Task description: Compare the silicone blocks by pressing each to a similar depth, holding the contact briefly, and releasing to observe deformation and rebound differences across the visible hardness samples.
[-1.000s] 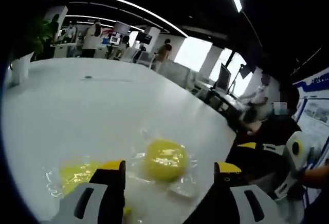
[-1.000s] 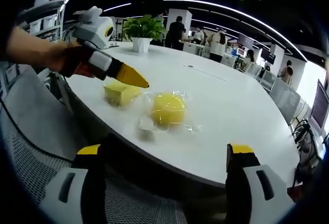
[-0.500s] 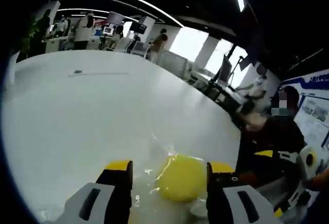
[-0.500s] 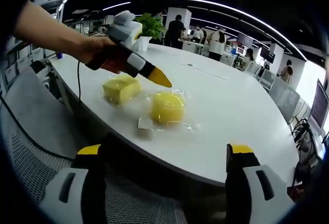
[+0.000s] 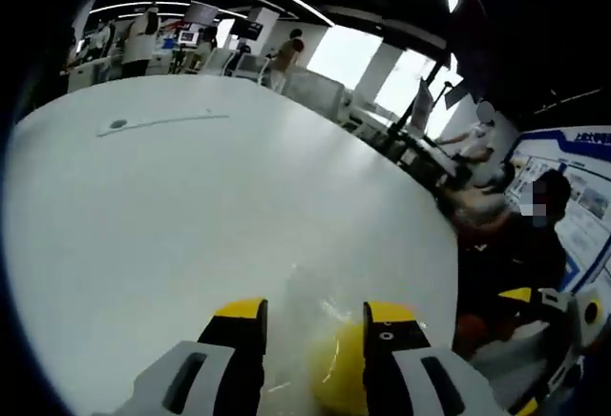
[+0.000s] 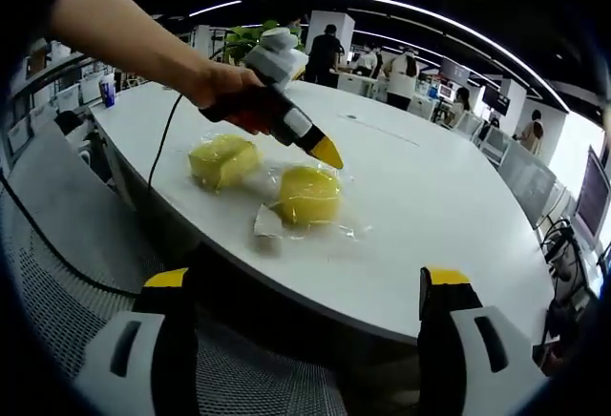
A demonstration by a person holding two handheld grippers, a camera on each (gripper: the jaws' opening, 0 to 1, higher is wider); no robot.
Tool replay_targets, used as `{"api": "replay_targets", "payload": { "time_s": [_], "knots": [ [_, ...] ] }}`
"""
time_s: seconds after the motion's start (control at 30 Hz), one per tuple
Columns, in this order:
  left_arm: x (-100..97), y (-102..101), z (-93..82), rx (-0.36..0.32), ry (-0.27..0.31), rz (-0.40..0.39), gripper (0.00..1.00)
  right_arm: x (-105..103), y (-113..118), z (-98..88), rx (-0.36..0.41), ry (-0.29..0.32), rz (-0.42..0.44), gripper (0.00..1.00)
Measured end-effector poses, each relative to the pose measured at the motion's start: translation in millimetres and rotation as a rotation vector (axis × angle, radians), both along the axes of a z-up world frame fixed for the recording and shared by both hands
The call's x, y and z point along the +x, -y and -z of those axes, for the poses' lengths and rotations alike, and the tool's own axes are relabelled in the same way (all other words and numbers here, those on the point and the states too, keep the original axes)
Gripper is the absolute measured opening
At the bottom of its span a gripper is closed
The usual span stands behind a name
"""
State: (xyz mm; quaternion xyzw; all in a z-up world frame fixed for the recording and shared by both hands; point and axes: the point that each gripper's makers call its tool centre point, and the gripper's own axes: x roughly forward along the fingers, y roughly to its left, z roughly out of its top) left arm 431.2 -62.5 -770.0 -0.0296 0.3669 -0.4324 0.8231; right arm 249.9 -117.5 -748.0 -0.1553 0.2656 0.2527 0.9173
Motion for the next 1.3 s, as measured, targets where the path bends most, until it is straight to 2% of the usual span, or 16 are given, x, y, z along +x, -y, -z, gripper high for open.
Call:
{"api": "replay_targets", "payload": {
  "time_s": [0.17, 0.33, 0.4, 0.43, 0.5, 0.53, 0.63, 0.8, 0.87, 0.97, 1.03, 1.1, 1.13, 1.17, 1.23, 1.3],
  "knots": [
    [8.0, 10.4, 7.7, 0.012, -0.024, 0.010, 0.39, -0.9, 0.8, 2.1, -0.004, -0.008, 0.001, 0.91],
    [3.9, 21.0, 20.2, 0.024, -0.096, 0.050, 0.39, -1.0, 1.0, 3.6, -0.005, -0.013, 0.000, 0.90],
    [6.7, 24.5, 19.8, 0.003, -0.092, 0.054, 0.35, -0.9, 1.2, 4.0, -0.005, -0.013, 0.000, 0.90],
    [2.8, 22.9, 21.2, 0.004, -0.129, 0.056, 0.33, -1.1, 1.2, 4.2, -0.006, -0.014, 0.000, 0.90],
    [1.0, 24.2, 22.9, -0.010, -0.151, 0.061, 0.28, -1.1, 1.6, 4.9, -0.007, -0.016, 0.001, 0.90],
    [2.7, 23.4, 22.9, -0.006, -0.137, 0.057, 0.26, -1.0, 1.6, 4.9, -0.007, -0.015, 0.001, 0.90],
    [4.8, 20.9, 19.9, -0.033, -0.120, 0.040, 0.11, -0.9, 1.7, 5.0, -0.009, -0.015, 0.003, 0.90],
    [-3.2, 22.1, 18.7, -0.027, -0.110, 0.075, 0.00, -0.9, 1.0, 5.4, -0.008, -0.015, 0.000, 0.90],
    [-3.7, 21.4, 17.2, -0.008, -0.078, 0.088, 0.00, -1.1, 0.8, 5.4, -0.009, -0.015, 0.000, 0.90],
    [-4.7, 21.2, 10.5, -0.025, -0.053, 0.090, 0.00, -1.0, 0.8, 4.9, -0.009, -0.013, 0.003, 0.89],
    [-1.2, 21.8, -2.1, -0.087, -0.040, 0.043, 0.00, -0.4, 0.7, 4.5, -0.009, -0.010, 0.004, 0.89],
    [4.2, 15.9, -13.4, -0.107, -0.040, -0.034, 0.00, 0.2, 0.5, 3.9, -0.007, -0.007, 0.004, 0.89],
    [3.9, 16.7, -21.0, -0.134, -0.033, -0.035, 0.00, 0.1, 0.1, 4.0, -0.007, -0.008, 0.003, 0.90],
    [3.5, 13.7, -28.3, -0.126, 0.014, -0.019, 0.00, -0.3, -0.7, 4.3, -0.006, -0.011, -0.002, 0.90],
    [1.3, 9.5, -34.3, -0.134, 0.010, -0.031, 0.00, -0.8, -2.2, 4.2, -0.003, -0.011, -0.009, 0.91],
    [-1.8, 6.6, -44.8, -0.152, 0.047, -0.035, 0.00, 0.1, -1.9, 3.6, 0.000, -0.007, -0.006, 0.91]
  ]
}}
